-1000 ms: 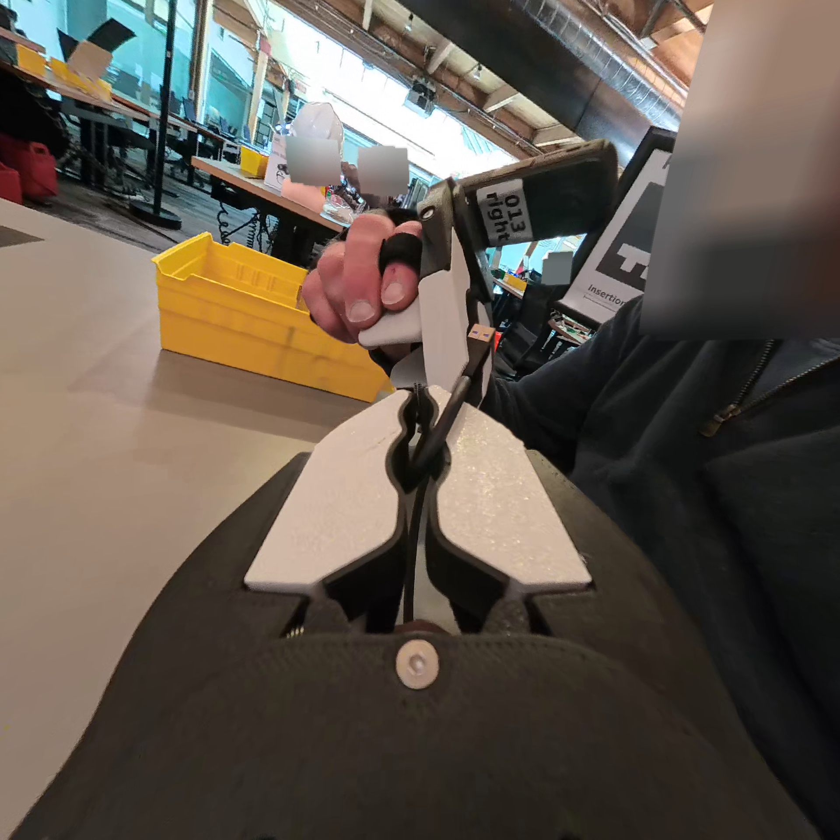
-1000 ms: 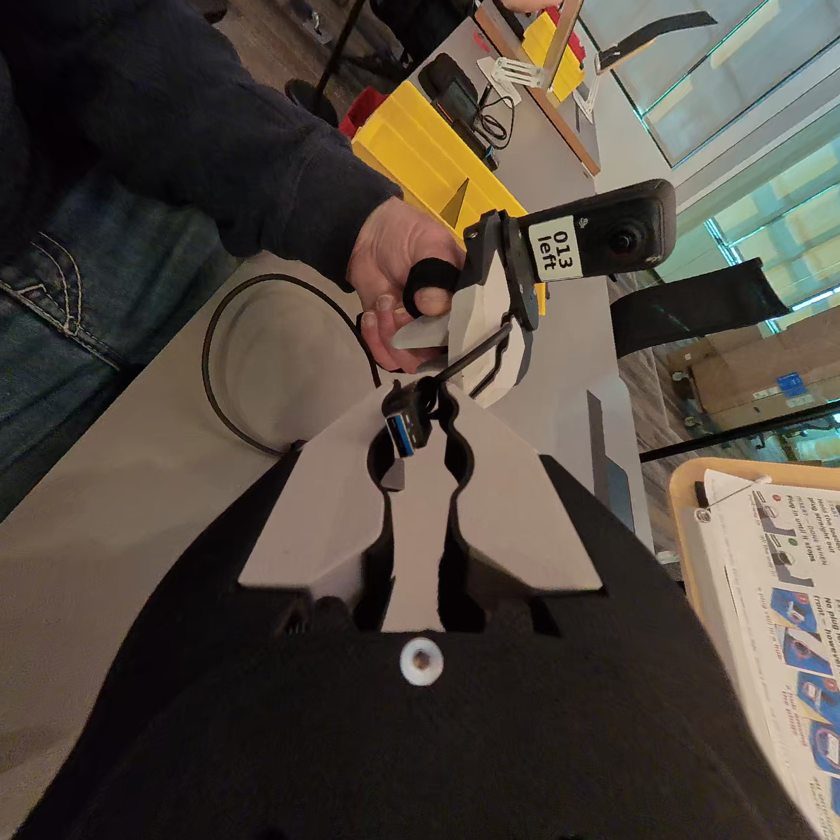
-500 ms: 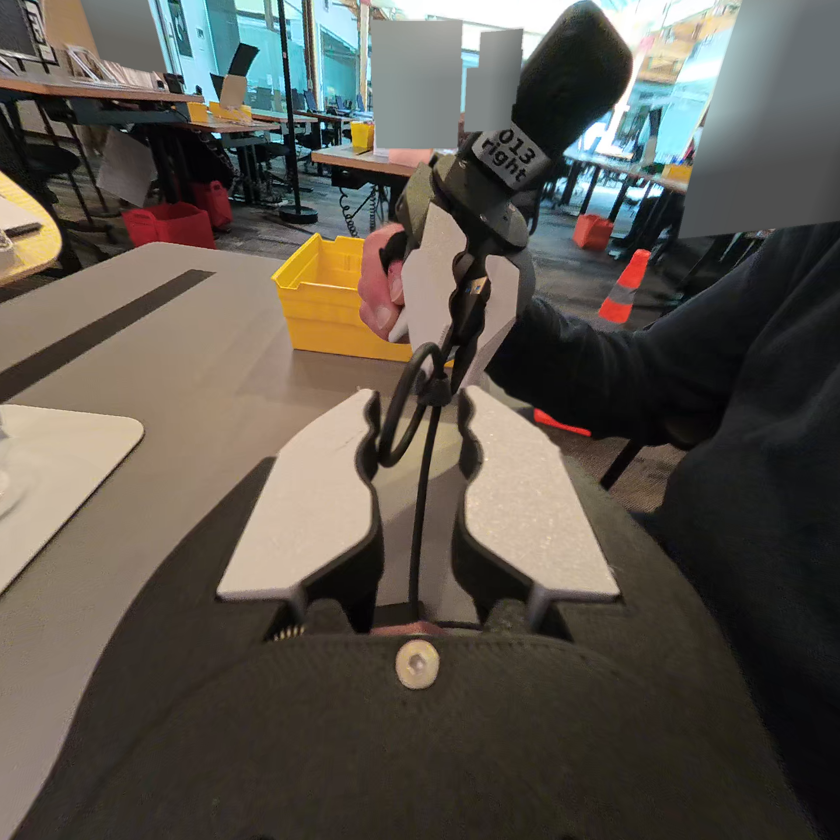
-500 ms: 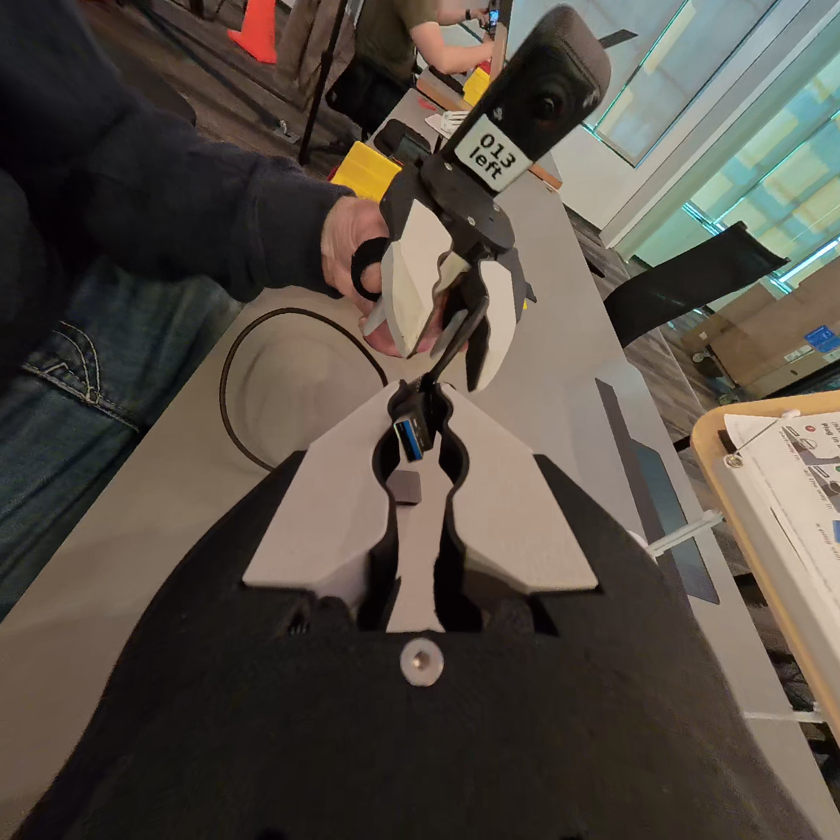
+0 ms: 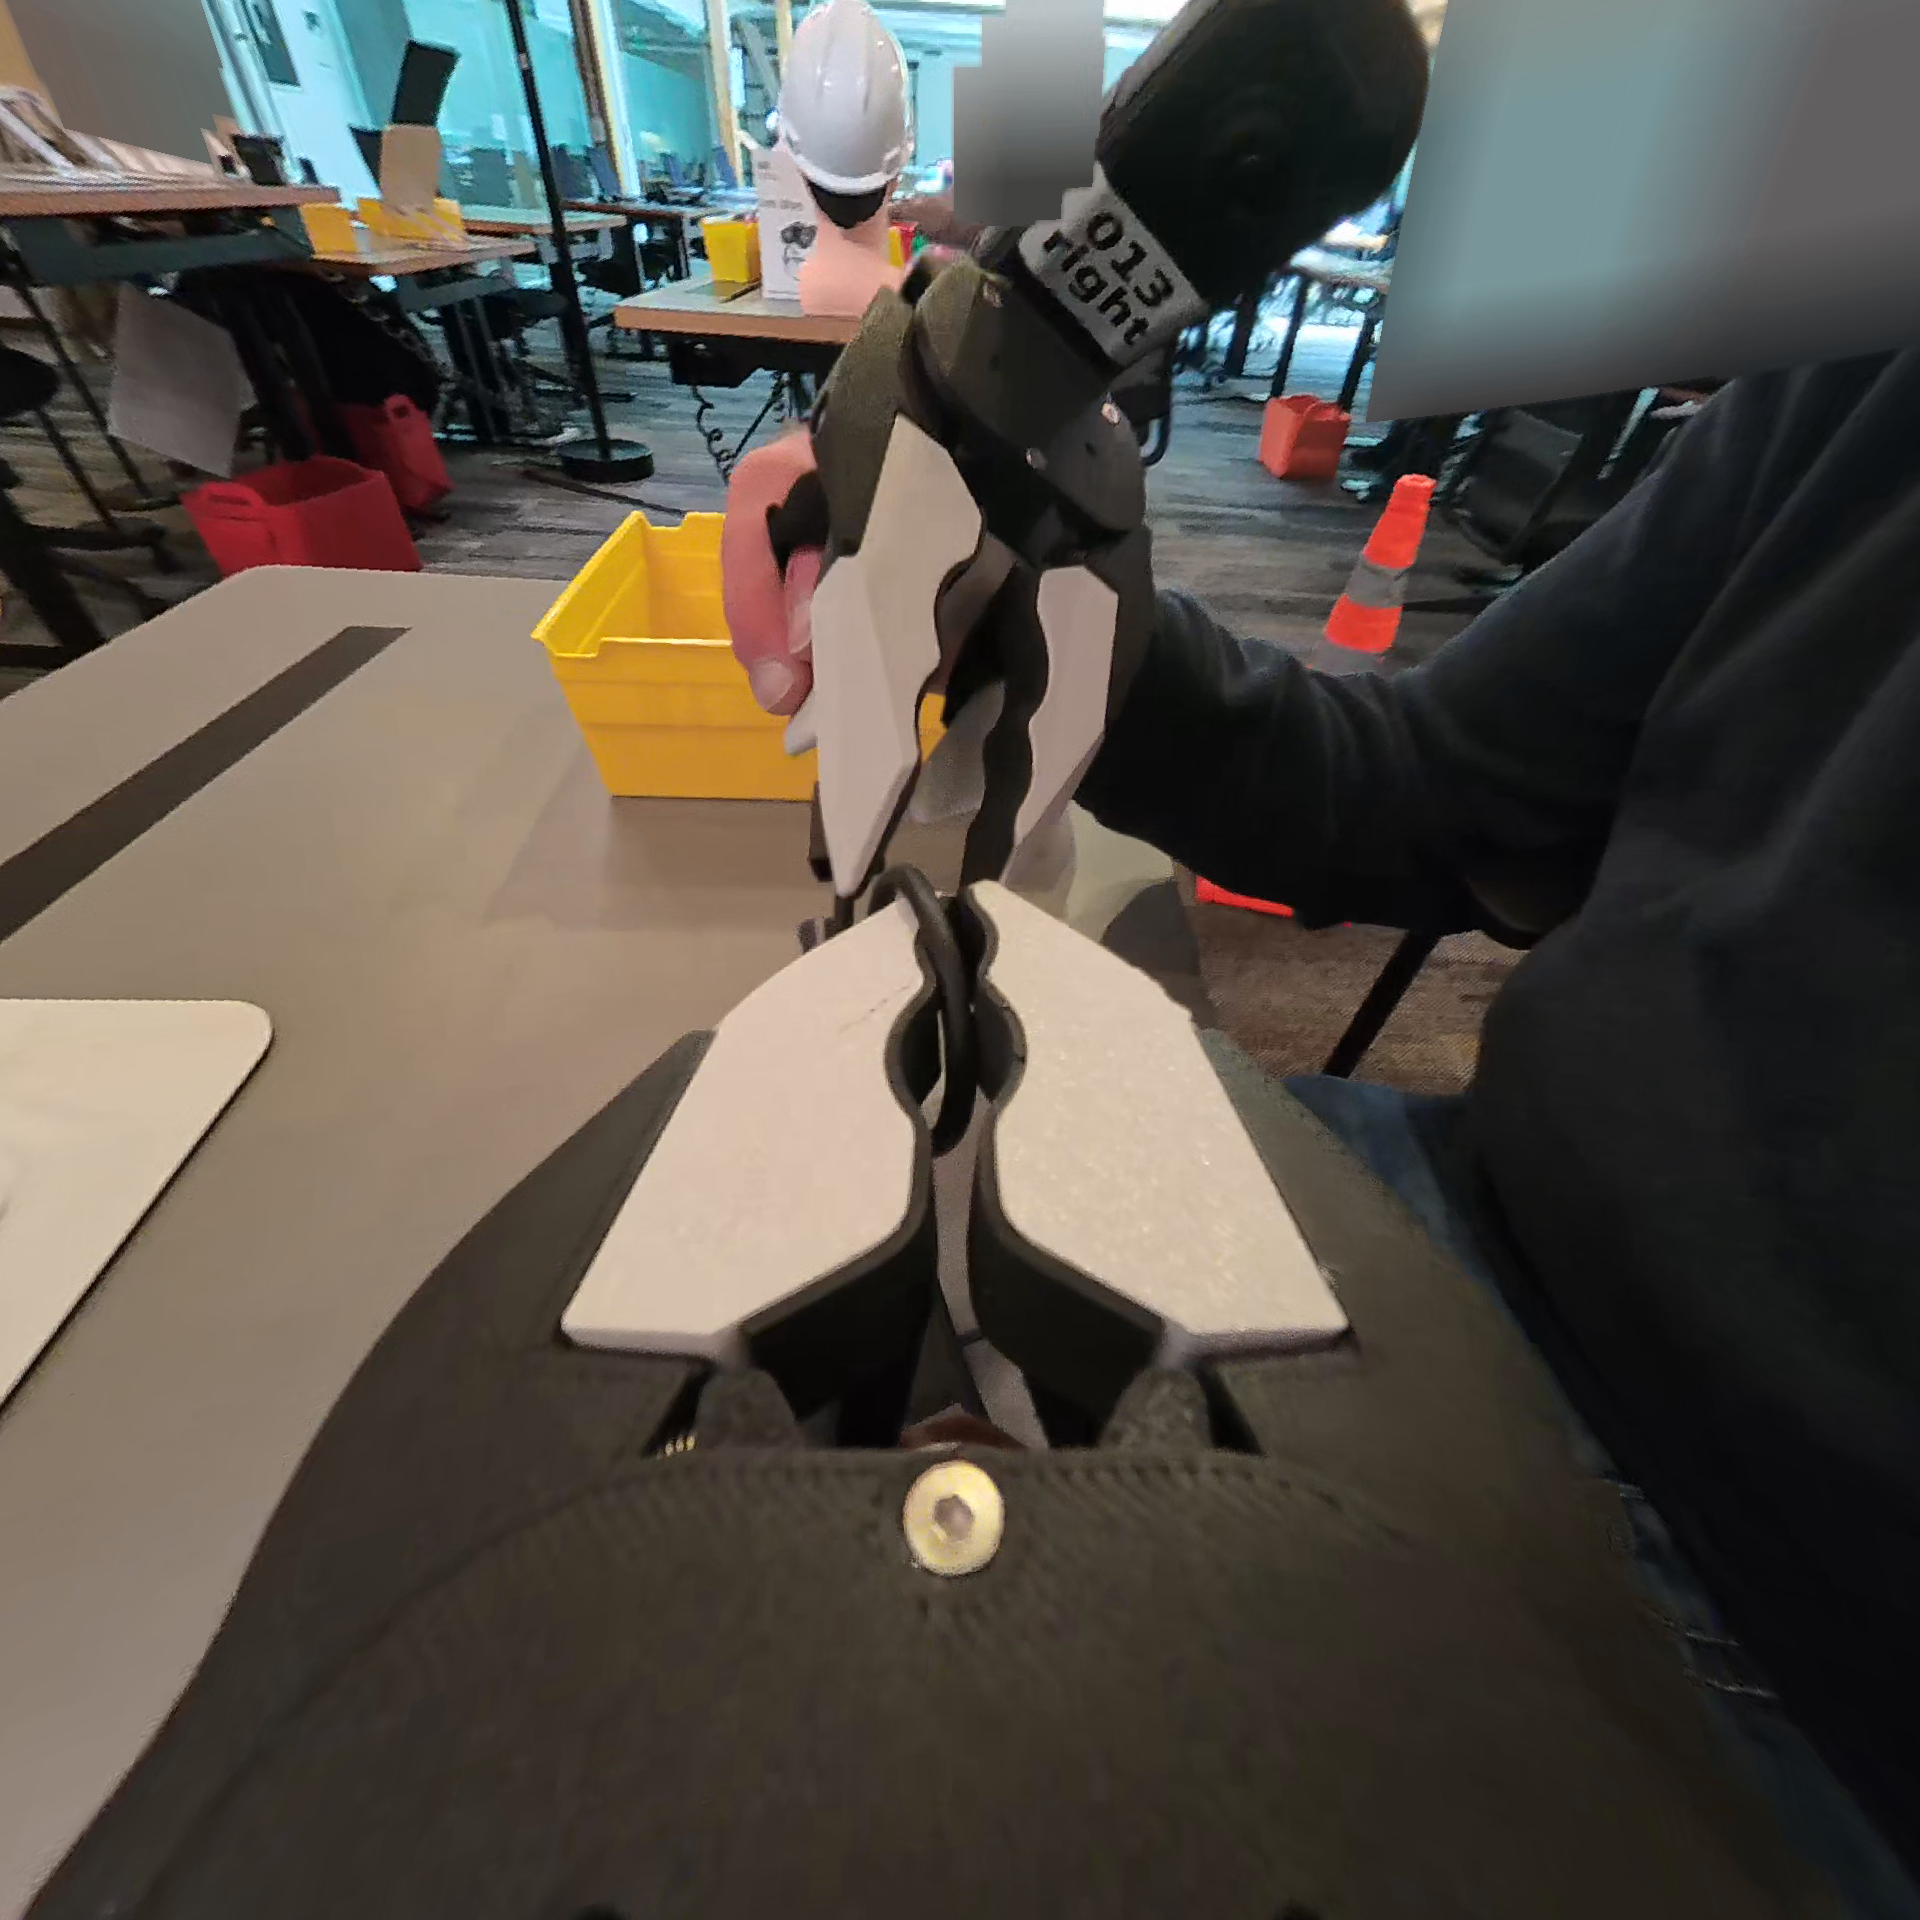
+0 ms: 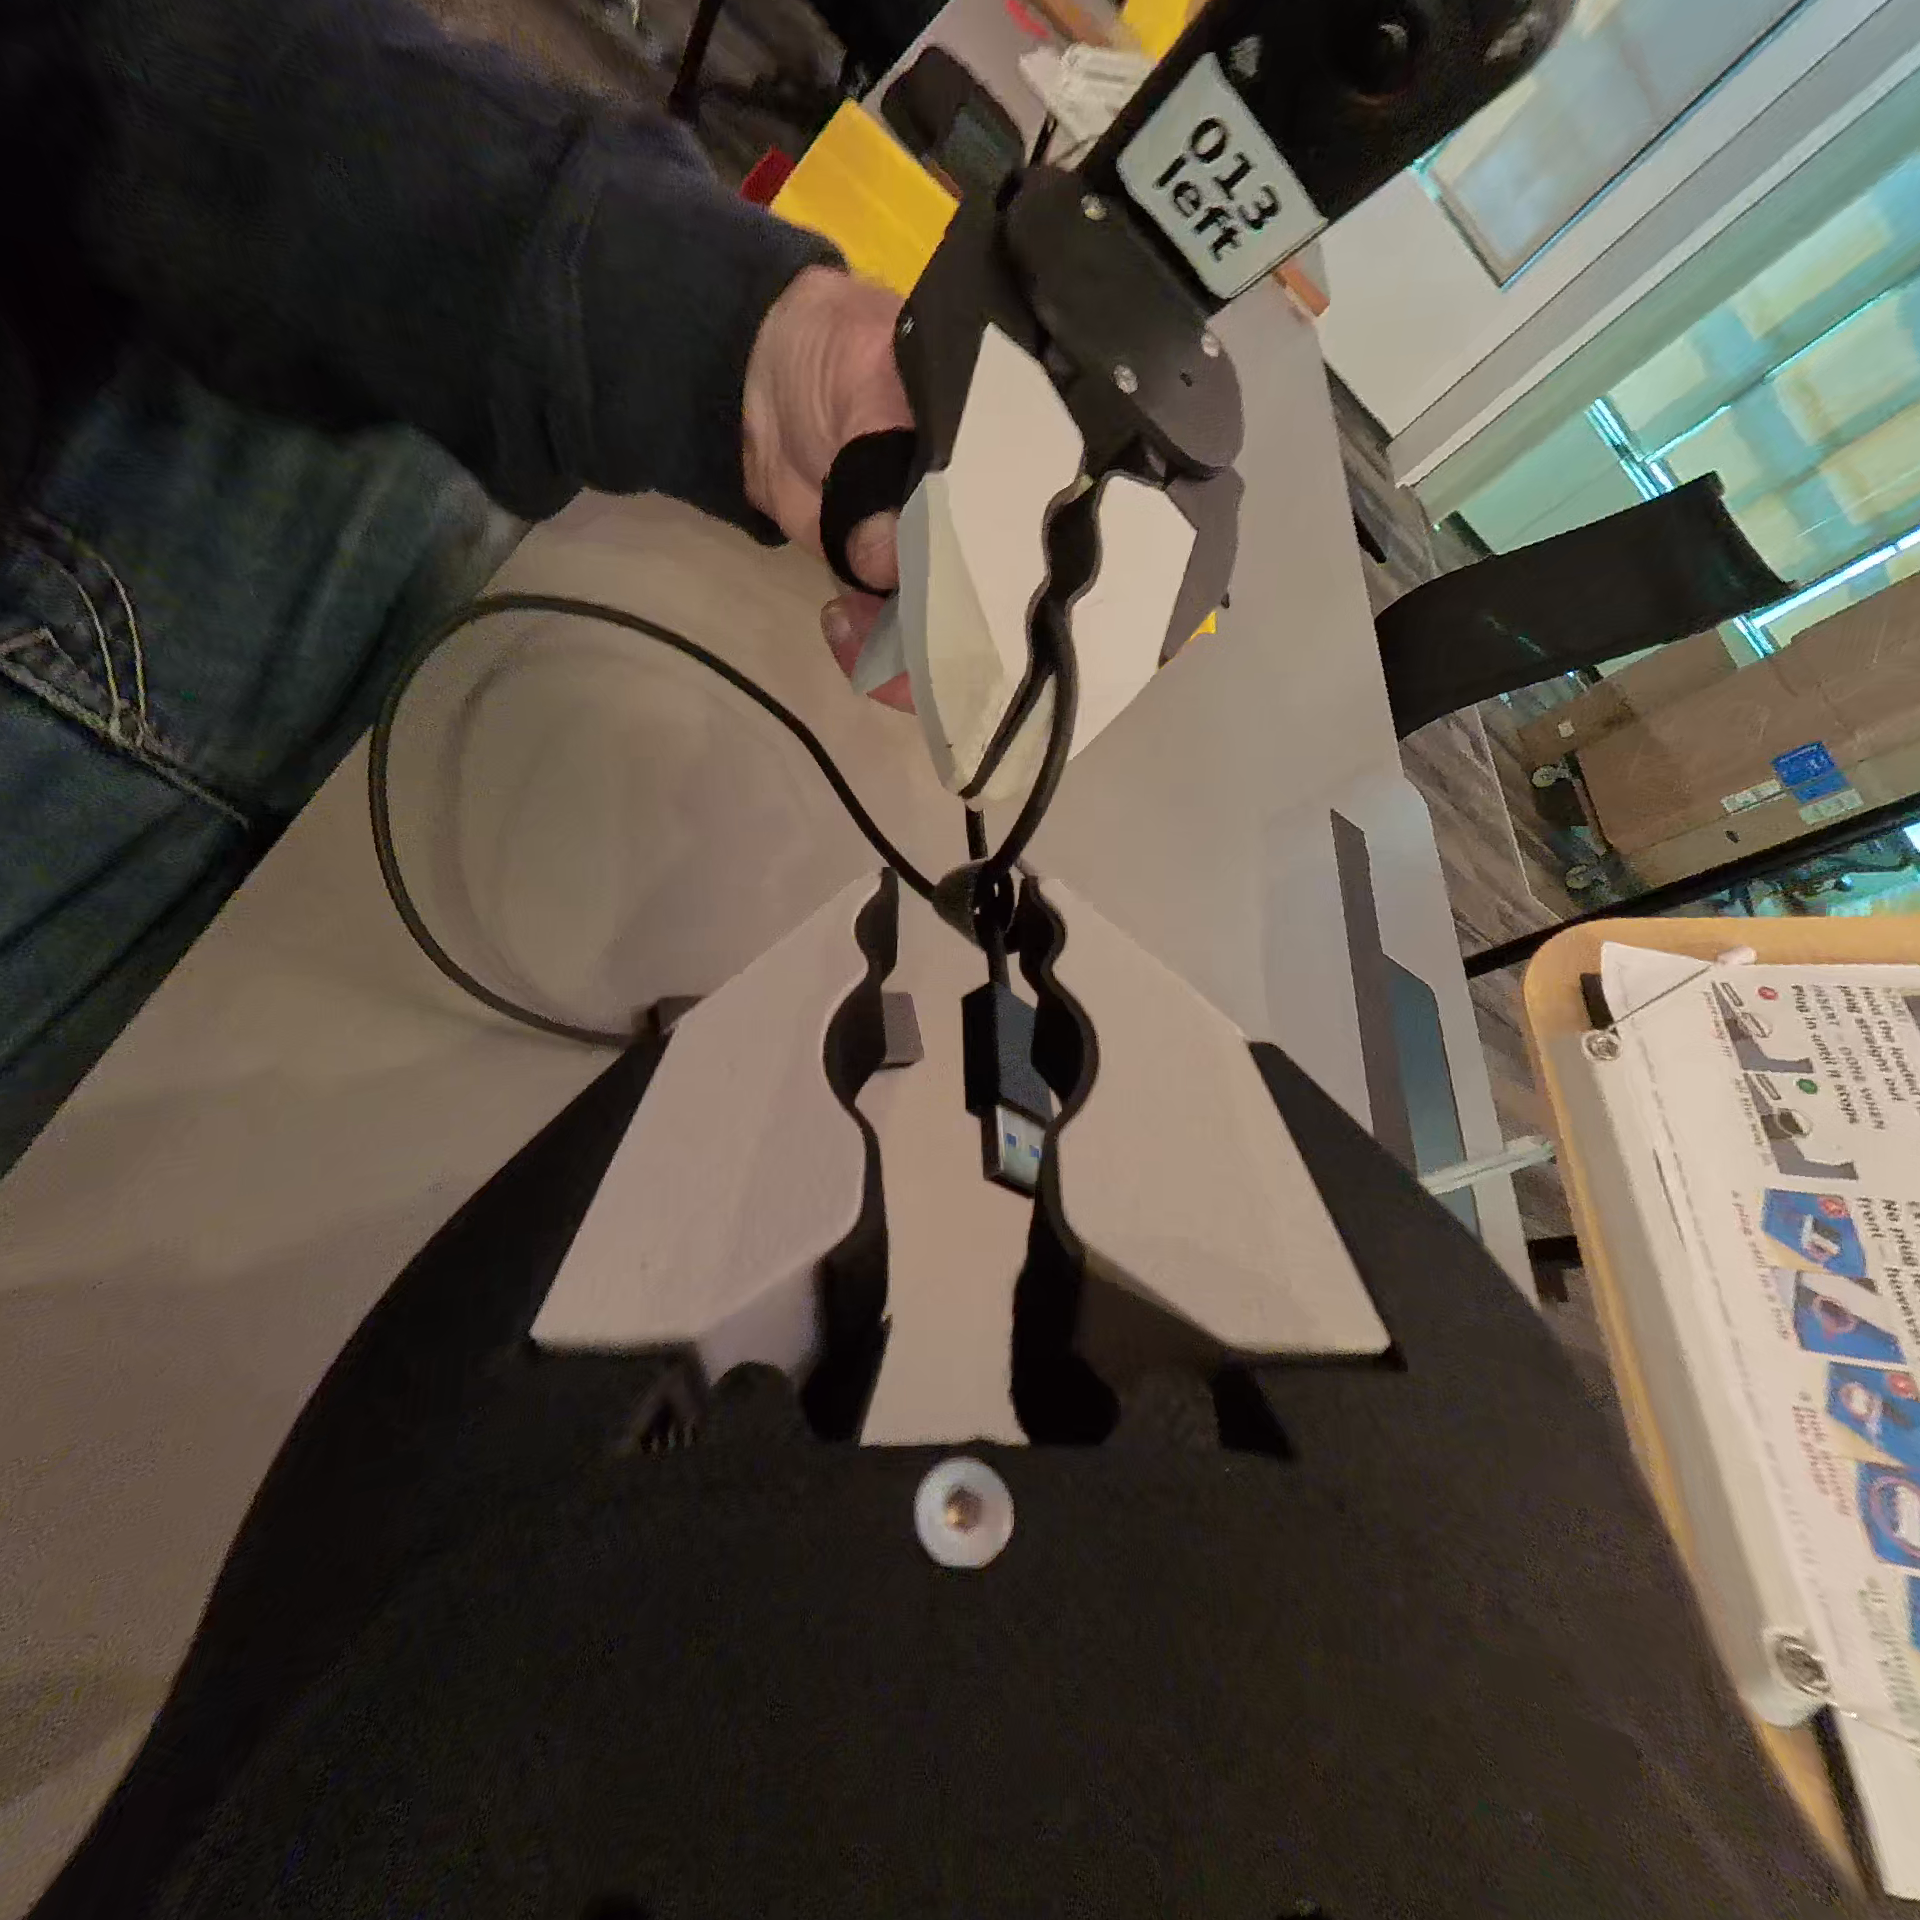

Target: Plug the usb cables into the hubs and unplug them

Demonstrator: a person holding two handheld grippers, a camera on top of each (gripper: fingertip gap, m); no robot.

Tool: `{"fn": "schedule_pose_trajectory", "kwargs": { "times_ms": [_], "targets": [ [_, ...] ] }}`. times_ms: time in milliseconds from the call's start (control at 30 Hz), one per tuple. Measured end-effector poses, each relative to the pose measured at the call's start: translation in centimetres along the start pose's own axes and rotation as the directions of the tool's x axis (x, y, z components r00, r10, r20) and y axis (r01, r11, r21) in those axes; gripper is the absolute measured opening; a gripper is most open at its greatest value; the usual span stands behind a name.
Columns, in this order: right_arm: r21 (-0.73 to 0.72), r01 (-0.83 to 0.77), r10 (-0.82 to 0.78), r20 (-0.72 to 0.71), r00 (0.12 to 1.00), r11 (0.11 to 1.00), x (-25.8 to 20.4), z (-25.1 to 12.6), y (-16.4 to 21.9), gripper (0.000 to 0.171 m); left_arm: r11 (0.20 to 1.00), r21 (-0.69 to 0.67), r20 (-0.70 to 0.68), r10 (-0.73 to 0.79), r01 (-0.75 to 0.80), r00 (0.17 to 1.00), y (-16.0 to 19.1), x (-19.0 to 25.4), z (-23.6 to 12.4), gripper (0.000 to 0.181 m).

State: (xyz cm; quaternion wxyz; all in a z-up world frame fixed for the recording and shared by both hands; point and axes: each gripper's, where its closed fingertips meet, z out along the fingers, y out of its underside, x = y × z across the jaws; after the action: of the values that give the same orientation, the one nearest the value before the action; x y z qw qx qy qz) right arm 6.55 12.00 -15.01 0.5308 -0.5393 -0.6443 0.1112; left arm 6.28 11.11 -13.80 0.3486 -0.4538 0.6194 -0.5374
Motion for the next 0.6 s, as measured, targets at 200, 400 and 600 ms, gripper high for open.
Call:
{"fn": "schedule_pose_trajectory", "kwargs": {
  "times_ms": [200, 400, 600],
  "targets": [
    [-0.105, 0.082, -0.077, 0.055, 0.996, 0.991, -0.6, 0.4, 0.8, 0.025, 0.999, 0.020, -0.111, -0.036, 0.038, 0.993, -0.3, 1.4, -0.3, 0.000],
    [0.057, 0.024, -0.031, 0.118, 0.993, 0.998, -0.3, -2.5, -1.9, 0.031, 0.998, 0.045, -0.252, -0.032, 0.045, 0.967, -1.0, 3.7, -1.1, 0.000],
    [0.054, 0.036, -0.048, 0.240, 0.970, 0.998, -1.1, -3.2, -3.1, 0.028, 0.993, 0.105, -0.453, 0.007, 0.045, 0.891, -1.8, 6.9, -2.1, 0.000]
  ]
}}
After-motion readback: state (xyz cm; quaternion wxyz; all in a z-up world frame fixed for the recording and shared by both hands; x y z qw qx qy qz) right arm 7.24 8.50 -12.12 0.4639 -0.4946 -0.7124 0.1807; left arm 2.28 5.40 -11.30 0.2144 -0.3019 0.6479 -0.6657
